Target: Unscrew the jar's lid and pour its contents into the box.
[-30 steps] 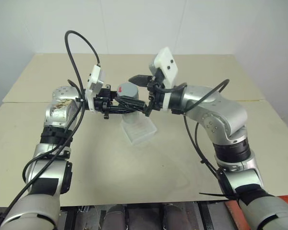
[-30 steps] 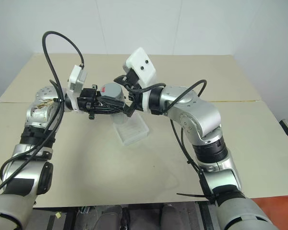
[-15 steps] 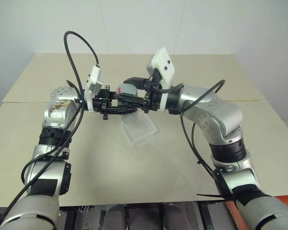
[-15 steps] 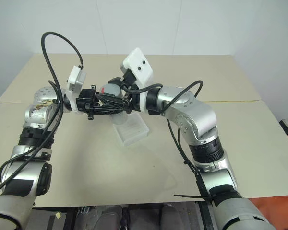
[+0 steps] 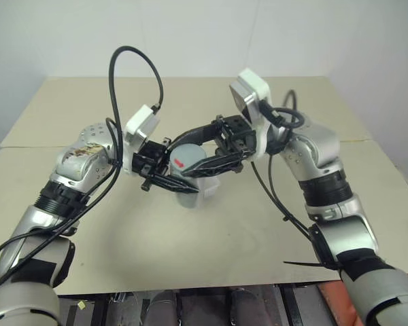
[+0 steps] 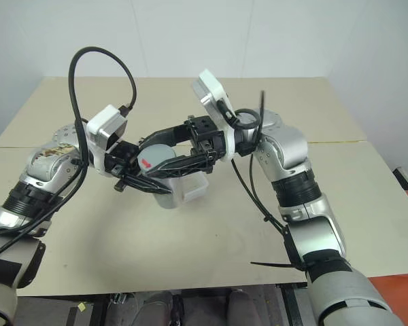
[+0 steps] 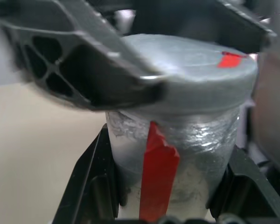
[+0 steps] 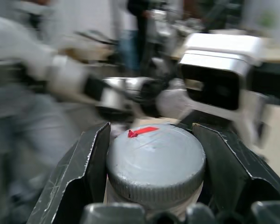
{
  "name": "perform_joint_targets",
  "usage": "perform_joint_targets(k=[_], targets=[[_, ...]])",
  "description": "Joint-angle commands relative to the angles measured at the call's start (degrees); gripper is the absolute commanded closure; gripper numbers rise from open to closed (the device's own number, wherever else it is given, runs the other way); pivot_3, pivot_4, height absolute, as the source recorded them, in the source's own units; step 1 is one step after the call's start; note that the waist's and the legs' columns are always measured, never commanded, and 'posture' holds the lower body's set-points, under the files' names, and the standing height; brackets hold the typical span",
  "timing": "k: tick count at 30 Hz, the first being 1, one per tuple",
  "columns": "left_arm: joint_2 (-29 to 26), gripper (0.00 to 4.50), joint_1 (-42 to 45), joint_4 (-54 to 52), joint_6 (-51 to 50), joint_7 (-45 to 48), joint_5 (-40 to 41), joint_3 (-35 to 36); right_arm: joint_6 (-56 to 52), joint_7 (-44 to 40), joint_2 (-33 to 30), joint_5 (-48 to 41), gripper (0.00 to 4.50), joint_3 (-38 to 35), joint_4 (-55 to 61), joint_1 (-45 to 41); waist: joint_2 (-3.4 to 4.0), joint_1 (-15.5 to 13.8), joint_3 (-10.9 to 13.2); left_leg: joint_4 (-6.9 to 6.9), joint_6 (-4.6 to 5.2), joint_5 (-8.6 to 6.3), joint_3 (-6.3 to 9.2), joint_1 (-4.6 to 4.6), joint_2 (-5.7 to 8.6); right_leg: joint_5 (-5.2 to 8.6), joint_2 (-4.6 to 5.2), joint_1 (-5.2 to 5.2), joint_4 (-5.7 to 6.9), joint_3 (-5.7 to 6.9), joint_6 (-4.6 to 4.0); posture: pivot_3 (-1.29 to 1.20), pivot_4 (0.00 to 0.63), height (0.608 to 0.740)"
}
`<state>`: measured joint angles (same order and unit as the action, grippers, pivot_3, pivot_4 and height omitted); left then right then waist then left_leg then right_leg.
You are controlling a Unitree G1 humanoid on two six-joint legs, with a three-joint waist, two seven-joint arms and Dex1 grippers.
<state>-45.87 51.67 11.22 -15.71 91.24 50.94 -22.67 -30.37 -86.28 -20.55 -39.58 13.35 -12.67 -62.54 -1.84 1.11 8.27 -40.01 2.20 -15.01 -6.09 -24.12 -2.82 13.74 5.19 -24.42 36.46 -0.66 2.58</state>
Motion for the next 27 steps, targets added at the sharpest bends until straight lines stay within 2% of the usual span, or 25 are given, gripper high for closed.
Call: perform_joint_targets(k=[1, 6, 8, 9, 11, 12, 17, 21, 22, 24, 27], targets=[[-5.74, 2.56, -0.04, -2.08, 0.26, 1.26, 6.56, -0.61, 5.57, -6.22, -2.56, -5.02, 1.74, 2.76, -4.25, -3.03, 0.02, 0.08, 0.01, 0.01, -0.02, 0.01, 0.03, 0.01, 0.0, 0.0, 0.0, -0.02, 0.03, -0.01, 0.0, 0.0, 0.15, 0.74], [-6.91, 2.56, -0.48, -2.04, 2.04, 1.26, 7.29, -1.6, 9.52, -6.22, -3.26, -6.59, 1.74, 6.74, -7.85, -4.79, 0.03, -0.32, 0.02, -0.04, -0.1, 0.06, 0.13, -0.01, 0.02, 0.01, 0.02, -0.05, 0.11, 0.0, 0.0, 0.0, 0.15, 0.74], [-7.48, 2.56, -1.07, -1.98, 2.44, 1.26, 6.92, -1.3, 9.85, -6.22, -3.11, -5.8, 1.01, 6.24, -8.88, -4.9, 0.03, -0.47, 0.02, -0.07, -0.11, 0.07, 0.07, -0.04, 0.04, 0.01, 0.05, -0.04, 0.11, 0.03, 0.0, 0.0, 0.15, 0.74], [-7.65, 2.56, -1.16, -1.85, 2.6, 1.26, 6.71, -1.29, 9.89, -6.22, -3.02, -5.51, 0.83, 5.9, -9.38, -4.97, 0.02, -0.48, 0.02, -0.09, -0.14, 0.08, 0.01, -0.05, 0.04, 0.01, 0.05, -0.04, 0.11, 0.04, 0.0, 0.0, 0.15, 0.74], [-7.75, 2.56, -1.27, -0.66, 3.84, 1.26, 4.92, -1.44, 10.13, -6.16, -2.38, -3.67, 0.17, 3.79, -10.26, -4.71, 0.03, -0.47, 0.02, -0.12, -0.17, 0.1, -0.12, -0.07, 0.04, 0.01, 0.06, -0.05, 0.11, 0.06, 0.0, 0.0, 0.15, 0.74], [-7.78, 2.56, -1.26, -0.23, 4.32, 1.26, 4.33, -1.56, 10.18, -6.17, -2.12, -2.92, 0.04, 3.03, -10.47, -4.59, 0.03, -0.46, 0.02, -0.12, -0.16, 0.09, -0.15, -0.07, 0.04, 0.02, 0.06, -0.05, 0.1, 0.06, 0.0, 0.0, 0.15, 0.74], [-7.19, 2.56, -1.98, 4.53, 4.01, 1.26, -0.09, 2.4, 9.32, 4.2, -3.72, 0.68, 0.04, -2.82, -3.03, 0.76, 0.02, -0.42, 0.02, -0.1, -0.29, 0.17, -0.18, -0.08, 0.02, 0.02, 0.04, -0.08, 0.12, 0.07, 0.0, 0.0, 0.15, 0.74], [-3.46, 2.56, -3.25, 7.07, 3.41, -5.88, -7.07, 8.69, 5.17, 21.37, -4.48, 3.66, 0.04, -7.92, 10.27, 7.98, 0.02, -0.57, 0.02, -0.09, -0.34, 0.19, -0.19, -0.11, 0.02, 0.03, 0.07, -0.1, 0.12, 0.09, 0.02, 0.0, 0.15, 0.74], [-2.65, 2.56, -3.52, 7.06, 3.16, -6.89, -8.11, 9.81, 4.13, 23.4, -4.39, 3.81, 0.04, -8.42, 12.12, 8.79, 0.02, -0.53, 0.02, -0.1, -0.34, 0.2, -0.2, -0.12, 0.02, 0.03, 0.08, -0.1, 0.12, 0.08, 0.02, 0.0, 0.15, 0.74], [-0.15, 2.56, -4.04, 6.66, 2.74, -10.91, -10.33, 12.19, -1.6, 33.9, -2.98, 5.8, 0.04, -8.47, 17.77, 9.99, 0.02, -0.46, 0.02, -0.11, -0.36, 0.21, -0.21, -0.13, 0.03, 0.03, 0.08, -0.1, 0.12, 0.07, 0.02, 0.0, 0.15, 0.74], [2.27, 2.56, -4.63, 5.86, 2.29, -13.03, -12.87, 14.22, -6.55, 41.17, -1.44, 5.93, 0.04, -8.21, 23.49, 11.29, 0.02, -0.32, 0.02, -0.12, -0.39, 0.23, -0.2, -0.12, 0.01, 0.03, 0.06, -0.12, 0.2, 0.07, 0.02, 0.0, 0.15, 0.74]])
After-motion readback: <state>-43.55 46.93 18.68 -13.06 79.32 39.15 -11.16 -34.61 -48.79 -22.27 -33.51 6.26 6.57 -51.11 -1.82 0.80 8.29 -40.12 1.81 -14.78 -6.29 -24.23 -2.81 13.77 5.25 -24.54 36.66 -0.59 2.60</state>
